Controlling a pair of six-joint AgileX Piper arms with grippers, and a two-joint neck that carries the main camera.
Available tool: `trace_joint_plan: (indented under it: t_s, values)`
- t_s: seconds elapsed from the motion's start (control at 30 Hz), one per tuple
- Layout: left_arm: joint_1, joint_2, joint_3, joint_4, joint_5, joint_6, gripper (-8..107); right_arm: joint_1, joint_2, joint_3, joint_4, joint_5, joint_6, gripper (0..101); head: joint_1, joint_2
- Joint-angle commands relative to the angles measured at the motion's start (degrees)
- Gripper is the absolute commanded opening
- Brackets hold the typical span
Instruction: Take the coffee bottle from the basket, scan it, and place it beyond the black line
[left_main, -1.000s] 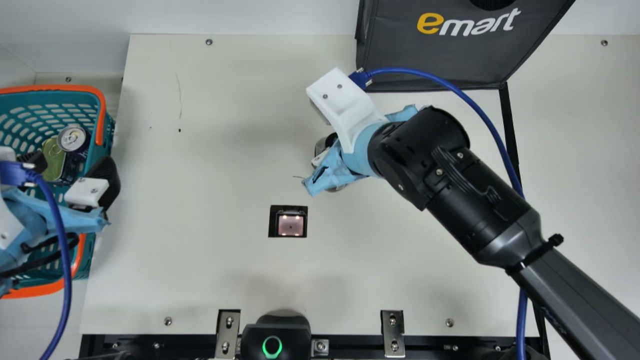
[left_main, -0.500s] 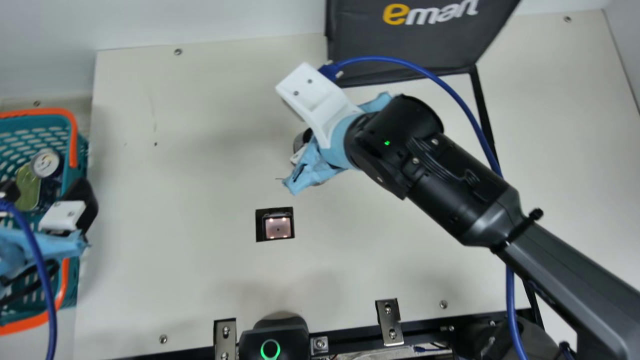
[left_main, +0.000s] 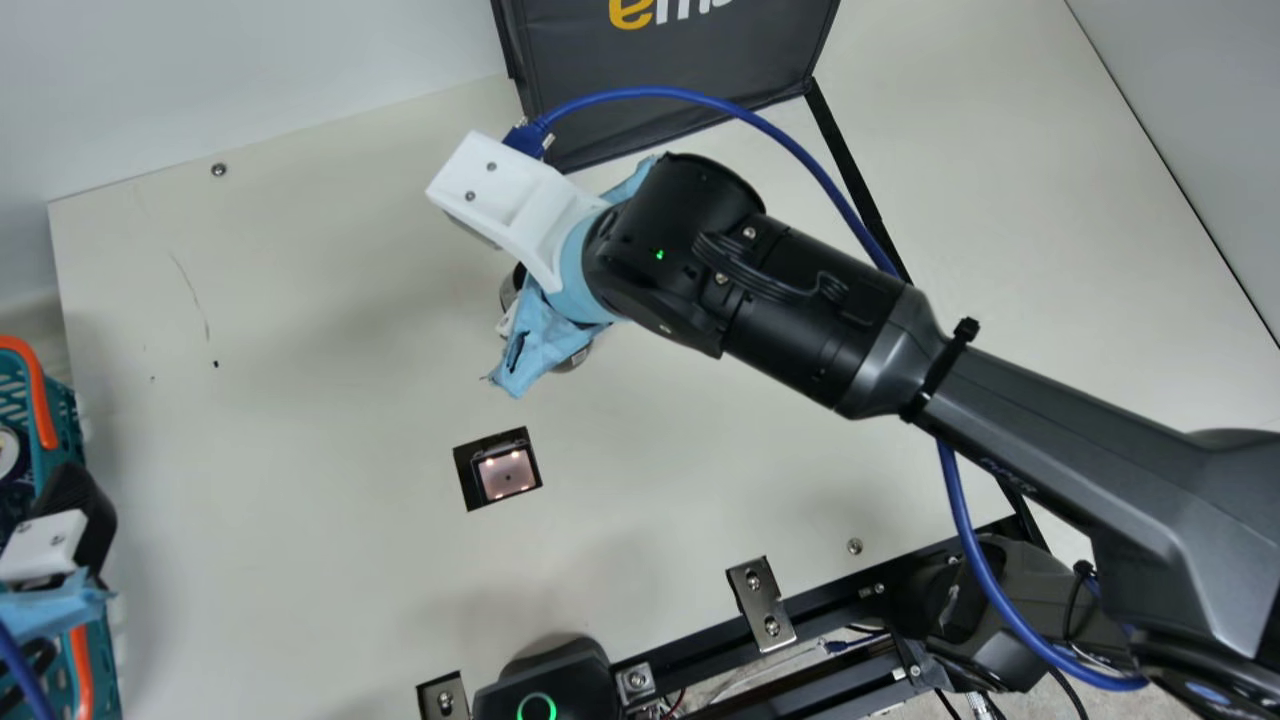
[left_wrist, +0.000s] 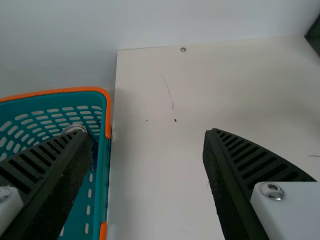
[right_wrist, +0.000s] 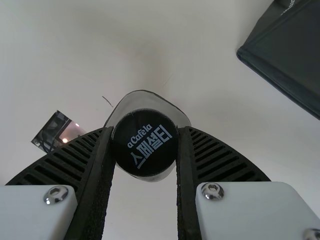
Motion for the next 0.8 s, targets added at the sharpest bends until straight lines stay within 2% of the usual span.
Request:
trace_joint_plan:
  t_s: [0.0, 0.4, 0.77]
  values:
    - [0.0, 0.0, 0.0, 0.0, 0.0, 0.0, 90, 0.0, 0.0, 0.1, -0.1, 0.2, 0.1, 0, -1.5, -0.1]
    - [0.0, 0.0, 0.0, 0.0, 0.0, 0.0, 90, -1.8, -0.4, -0.8, -0.4, 3.6, 0.1, 0, -1.5, -0.1]
    - [0.0, 0.0, 0.0, 0.0, 0.0, 0.0, 90, -8.0, -0.7, -3.0, -0.1, 7.3, -0.5, 0, -1.5, -0.1]
